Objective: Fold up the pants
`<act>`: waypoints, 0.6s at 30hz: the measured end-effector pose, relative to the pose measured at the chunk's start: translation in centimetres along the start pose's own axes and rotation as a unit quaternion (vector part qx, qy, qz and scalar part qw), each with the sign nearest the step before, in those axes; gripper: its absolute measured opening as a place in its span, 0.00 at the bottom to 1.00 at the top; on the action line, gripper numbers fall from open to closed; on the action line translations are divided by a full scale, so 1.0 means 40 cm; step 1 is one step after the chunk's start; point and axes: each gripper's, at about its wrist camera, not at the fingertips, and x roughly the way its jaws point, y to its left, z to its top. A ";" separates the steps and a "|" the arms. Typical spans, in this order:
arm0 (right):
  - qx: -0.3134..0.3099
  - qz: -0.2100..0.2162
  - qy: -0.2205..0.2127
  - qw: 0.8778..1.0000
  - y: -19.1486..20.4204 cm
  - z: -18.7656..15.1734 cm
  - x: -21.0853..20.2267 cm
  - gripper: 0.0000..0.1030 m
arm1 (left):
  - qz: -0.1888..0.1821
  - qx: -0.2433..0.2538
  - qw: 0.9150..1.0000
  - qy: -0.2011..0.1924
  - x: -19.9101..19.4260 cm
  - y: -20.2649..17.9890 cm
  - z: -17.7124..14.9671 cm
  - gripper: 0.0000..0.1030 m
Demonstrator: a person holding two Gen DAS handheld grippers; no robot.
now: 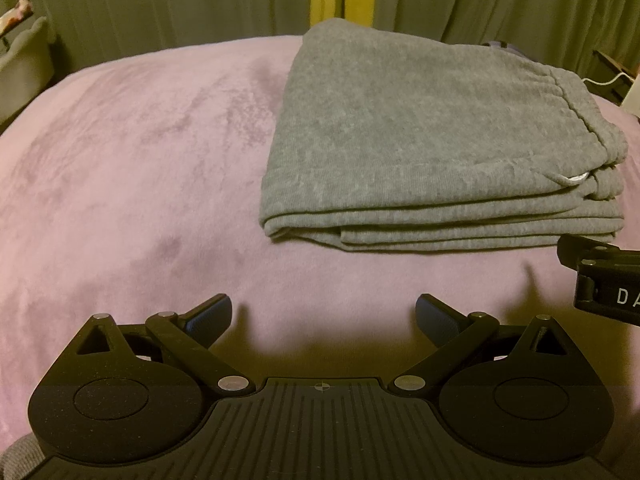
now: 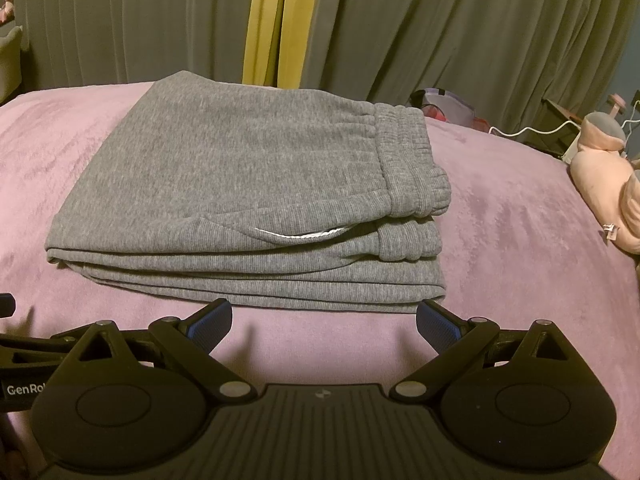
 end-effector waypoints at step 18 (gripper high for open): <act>0.002 0.002 0.000 1.000 -0.003 0.002 -0.001 0.96 | 0.000 0.002 1.000 0.000 -0.003 -0.001 0.000 0.99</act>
